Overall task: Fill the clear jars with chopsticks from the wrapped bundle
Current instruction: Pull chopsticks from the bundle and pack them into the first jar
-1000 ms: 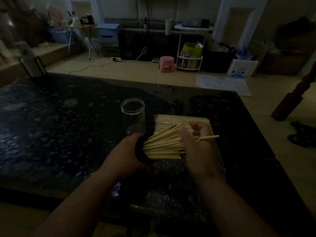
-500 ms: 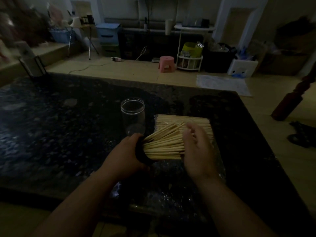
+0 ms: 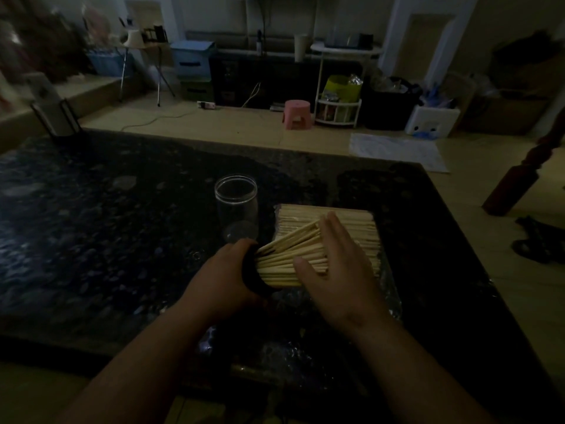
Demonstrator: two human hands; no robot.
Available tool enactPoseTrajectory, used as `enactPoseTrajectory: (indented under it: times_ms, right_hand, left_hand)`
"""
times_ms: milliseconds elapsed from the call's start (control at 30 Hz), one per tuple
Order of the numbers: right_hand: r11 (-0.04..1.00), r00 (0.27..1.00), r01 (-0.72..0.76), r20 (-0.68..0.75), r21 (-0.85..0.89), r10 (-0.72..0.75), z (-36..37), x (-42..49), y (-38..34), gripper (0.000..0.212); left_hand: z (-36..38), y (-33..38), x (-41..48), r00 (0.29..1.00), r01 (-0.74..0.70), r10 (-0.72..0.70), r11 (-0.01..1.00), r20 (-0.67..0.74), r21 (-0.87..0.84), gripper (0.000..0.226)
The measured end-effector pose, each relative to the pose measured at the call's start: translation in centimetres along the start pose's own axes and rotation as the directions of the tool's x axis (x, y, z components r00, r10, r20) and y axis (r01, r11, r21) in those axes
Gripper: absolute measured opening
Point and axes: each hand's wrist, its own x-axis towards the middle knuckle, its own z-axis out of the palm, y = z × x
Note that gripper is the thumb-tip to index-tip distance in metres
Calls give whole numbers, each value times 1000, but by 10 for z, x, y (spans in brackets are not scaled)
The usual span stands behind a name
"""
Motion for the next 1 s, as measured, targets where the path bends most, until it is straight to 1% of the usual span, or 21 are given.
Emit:
enactPoseTrajectory:
  times_ms: [33, 133, 267, 333, 433, 500, 600, 667, 733, 800, 867, 933, 1000]
  right_hand:
    - [1000, 1000, 3, -7, 5, -3, 0, 0, 1, 91]
    - [989, 999, -23, -42, 144, 30, -1, -1, 2, 81]
    - [991, 995, -19, -96, 132, 32, 0, 2, 6, 73]
    - [985, 994, -31, -95, 169, 47, -2, 2, 7, 62]
    - [986, 993, -30, -110, 161, 49, -8, 4, 7, 51]
    - [974, 984, -45, -156, 223, 81, -10, 5, 7, 46]
    - [928, 965, -99, -194, 360, 178, -9, 5, 9, 40]
    - [913, 956, -112, -208, 393, 207, -7, 6, 13, 32]
    - [903, 948, -124, -220, 410, 230, -7, 6, 17, 27]
    - [905, 942, -136, -229, 402, 243, -9, 7, 20, 20]
    - [924, 947, -174, -198, 341, 252, -10, 7, 22, 12]
    - [946, 963, -217, -105, 241, 248, -12, 8, 23, 9]
    - [970, 975, -223, 19, 100, 222, -11, 6, 23, 13]
  left_hand:
    - [0, 0, 0, 1000, 0, 0, 1000, 1, -1, 93]
    - [-1, 3, -2, 1000, -4, 4, 1000, 5, 11, 92]
    - [-1, 6, -5, 1000, -13, 13, 1000, 1, 0, 90]
    - [-1, 4, -4, 1000, 2, -2, 1000, 3, -6, 89]
    - [-1, 1, -2, 1000, 13, -13, 1000, -22, -24, 86]
    - [-1, 0, -1, 1000, 13, -14, 999, -23, -33, 86]
    - [0, -1, 0, 999, 31, -33, 998, -25, -57, 91]
    - [0, -2, 0, 998, 47, -51, 996, -47, -79, 92]
    - [-1, -2, 0, 995, 55, -64, 991, -72, -119, 88]
    - [-3, -1, -1, 994, 64, -78, 985, -82, -159, 86]
    - [-4, -1, -2, 992, 73, -91, 980, -88, -187, 86]
    - [-4, -1, -2, 990, 77, -99, 976, -99, -202, 86]
    - [-4, -1, -2, 989, 85, -108, 974, -104, -210, 84]
